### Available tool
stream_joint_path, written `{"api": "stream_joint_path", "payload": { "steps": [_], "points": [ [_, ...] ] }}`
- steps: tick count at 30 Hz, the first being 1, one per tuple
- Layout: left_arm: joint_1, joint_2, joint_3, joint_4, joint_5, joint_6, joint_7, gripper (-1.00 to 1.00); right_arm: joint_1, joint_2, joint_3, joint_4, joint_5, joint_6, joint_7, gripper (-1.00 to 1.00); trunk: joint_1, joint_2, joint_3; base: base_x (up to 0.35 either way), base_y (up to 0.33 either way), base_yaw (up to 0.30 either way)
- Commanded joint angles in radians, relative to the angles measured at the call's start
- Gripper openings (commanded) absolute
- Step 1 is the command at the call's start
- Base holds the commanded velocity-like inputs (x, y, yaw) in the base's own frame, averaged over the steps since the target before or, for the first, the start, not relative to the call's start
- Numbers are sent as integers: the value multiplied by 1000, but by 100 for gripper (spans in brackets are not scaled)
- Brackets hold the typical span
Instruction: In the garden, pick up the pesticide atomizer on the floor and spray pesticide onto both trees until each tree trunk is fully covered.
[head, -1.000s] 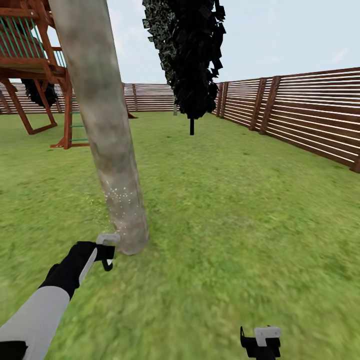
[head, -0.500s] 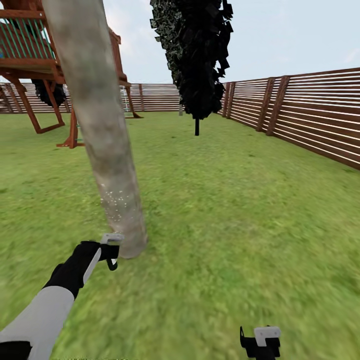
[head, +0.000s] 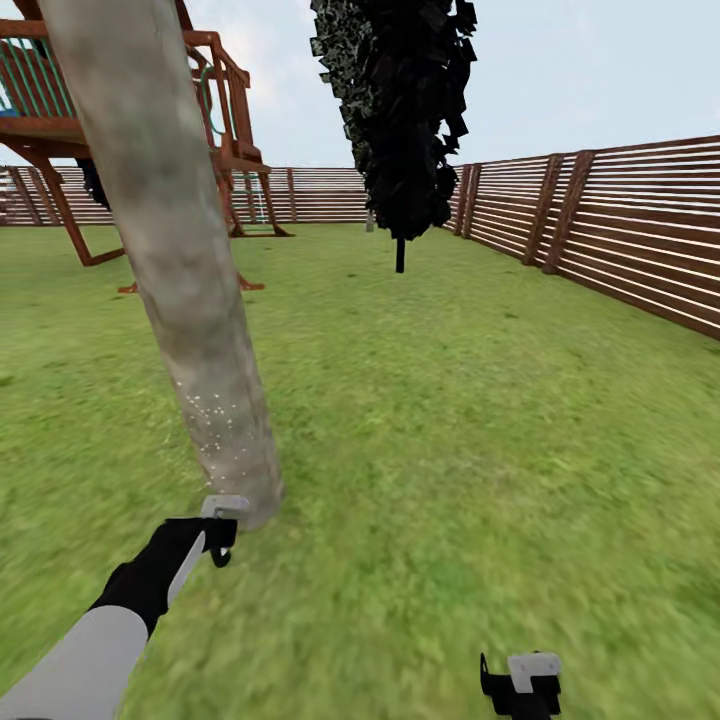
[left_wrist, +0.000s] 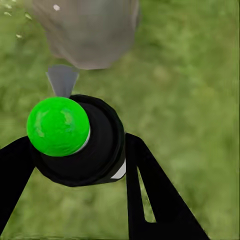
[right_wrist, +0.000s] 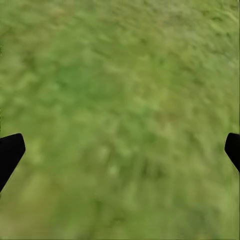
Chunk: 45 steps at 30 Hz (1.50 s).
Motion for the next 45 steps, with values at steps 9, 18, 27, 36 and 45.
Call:
{"api": "stream_joint_path", "payload": {
  "steps": [9, 18, 27, 36, 45],
  "points": [
    [2, -12, 22, 45, 14, -11, 88, -100, 0, -2, -2, 1, 0, 0, 0, 100, 0, 0, 0, 203, -206, 72],
    [3, 1, 64, 94, 19, -61, 91, -100, 0, -1, -1, 0, 0, 0, 0, 100, 0, 0, 0, 57, -55, 172],
    [3, -2, 65, 85, 17, -75, 87, -100, 0, -1, -2, 0, 0, 0, 0, 100, 0, 0, 0, 71, -248, 27],
    [3, -8, 64, 77, 9, -82, 106, -100, 0, -1, -2, 0, 0, 0, 0, 100, 0, 0, 0, -43, -274, 121],
    [3, -29, 63, 92, 19, -147, 108, -100, 0, -1, -1, 0, 0, 0, 0, 100, 0, 0, 0, 120, -254, 247]
  ]
}}
